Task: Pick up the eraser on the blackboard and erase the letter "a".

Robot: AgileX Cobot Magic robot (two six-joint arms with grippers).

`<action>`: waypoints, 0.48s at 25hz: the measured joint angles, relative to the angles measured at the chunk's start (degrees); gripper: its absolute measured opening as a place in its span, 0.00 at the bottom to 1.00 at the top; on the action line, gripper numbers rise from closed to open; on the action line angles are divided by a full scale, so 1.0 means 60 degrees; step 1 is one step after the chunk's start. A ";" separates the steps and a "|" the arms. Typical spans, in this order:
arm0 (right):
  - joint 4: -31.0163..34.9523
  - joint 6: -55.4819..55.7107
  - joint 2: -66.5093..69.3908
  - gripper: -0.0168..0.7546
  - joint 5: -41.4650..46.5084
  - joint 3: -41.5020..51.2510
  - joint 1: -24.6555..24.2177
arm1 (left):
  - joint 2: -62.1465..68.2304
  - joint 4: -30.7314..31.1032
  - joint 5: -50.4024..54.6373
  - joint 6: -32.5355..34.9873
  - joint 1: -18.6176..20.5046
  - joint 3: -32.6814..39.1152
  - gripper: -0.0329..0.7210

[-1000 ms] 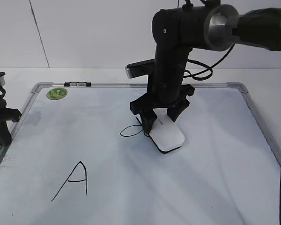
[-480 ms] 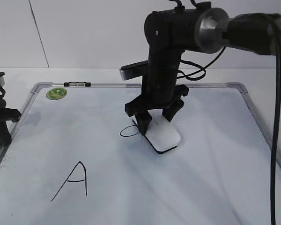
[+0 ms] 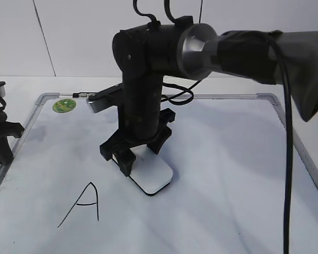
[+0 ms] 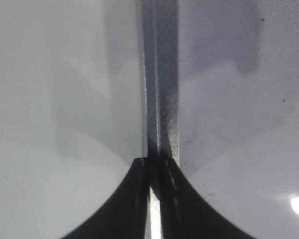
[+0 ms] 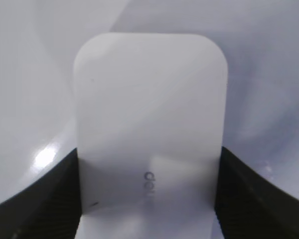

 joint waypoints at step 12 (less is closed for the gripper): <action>-0.1290 0.1039 0.0016 0.76 -0.0060 0.0000 -0.1381 | 0.0015 -0.0055 -0.0055 0.0000 0.0000 0.0000 0.09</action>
